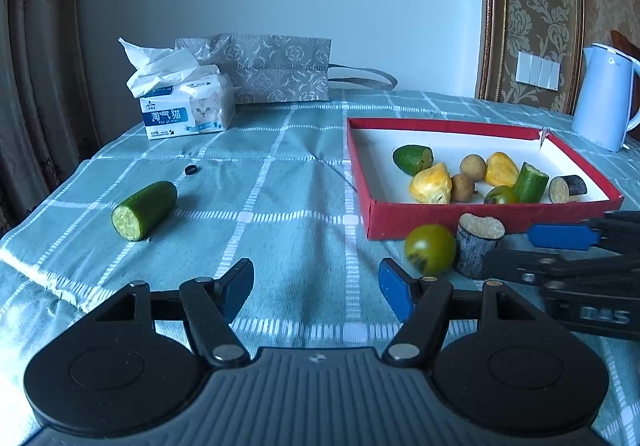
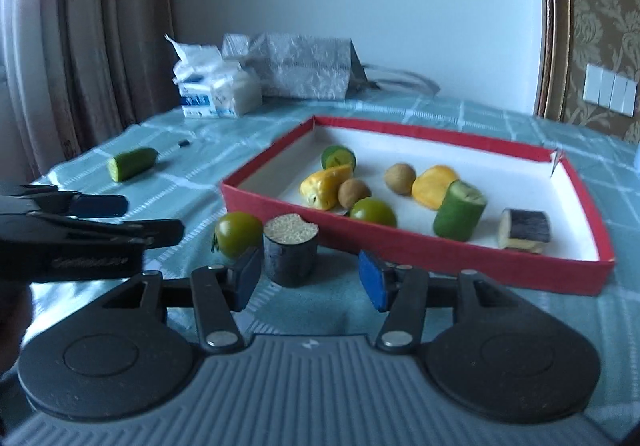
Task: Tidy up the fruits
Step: 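Move right tool to dark eggplant chunk and close on it, then close left tool on green tomato while right tool holds eggplant chunk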
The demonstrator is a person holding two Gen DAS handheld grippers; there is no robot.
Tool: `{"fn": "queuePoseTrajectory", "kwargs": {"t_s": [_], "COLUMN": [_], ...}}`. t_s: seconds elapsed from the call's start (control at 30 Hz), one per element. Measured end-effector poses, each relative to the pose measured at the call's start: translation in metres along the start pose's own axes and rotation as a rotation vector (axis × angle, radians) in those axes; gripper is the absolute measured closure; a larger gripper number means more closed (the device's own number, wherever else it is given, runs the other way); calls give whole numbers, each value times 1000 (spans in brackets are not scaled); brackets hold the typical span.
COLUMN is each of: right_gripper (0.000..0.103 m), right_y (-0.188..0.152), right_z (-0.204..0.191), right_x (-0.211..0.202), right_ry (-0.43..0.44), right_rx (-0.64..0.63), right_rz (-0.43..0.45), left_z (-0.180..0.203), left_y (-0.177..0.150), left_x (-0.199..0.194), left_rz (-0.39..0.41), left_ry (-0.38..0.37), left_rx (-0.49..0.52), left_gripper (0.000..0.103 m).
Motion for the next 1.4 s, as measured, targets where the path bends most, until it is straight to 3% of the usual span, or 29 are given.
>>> {"fn": "queuePoseTrajectory", "kwargs": {"t_s": [0.2, 0.37, 0.53, 0.8, 0.93, 1.27, 1.4], "right_gripper": [52, 72, 71, 71, 71, 71, 71], "right_y": [-1, 4, 3, -2, -10, -11, -12], "right_z": [-8, -16, -12, 36, 55, 51, 51], "right_x": [19, 28, 18, -22, -23, -24, -23], "right_ry": [22, 50, 18, -104, -113, -95, -92], "right_rx": [19, 24, 9, 89, 153, 147, 151], "right_rz": [-27, -26, -2, 74, 56, 66, 60], "left_z": [-6, -9, -2, 38, 51, 62, 66], "left_y": [-4, -5, 0, 18, 17, 13, 12], "left_x": [2, 1, -2, 12, 19, 39, 41], "left_rz": [-3, 1, 19, 29, 1, -40, -41], "left_ry": [-8, -11, -27, -95, -127, -86, -91], "left_rx": [-7, -5, 17, 101, 124, 160, 168], "left_gripper": [34, 34, 35, 34, 32, 31, 40]}}
Point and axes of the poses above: each gripper's, at about its wrist camera, not at the fingertips, and x roughly the way its jaws point, z to its right, y to its top, the point moved 9 cm from there along x, roughly the way its jaws point, and after that the axes turned 2 degrees about y, right-handed, at the moved point
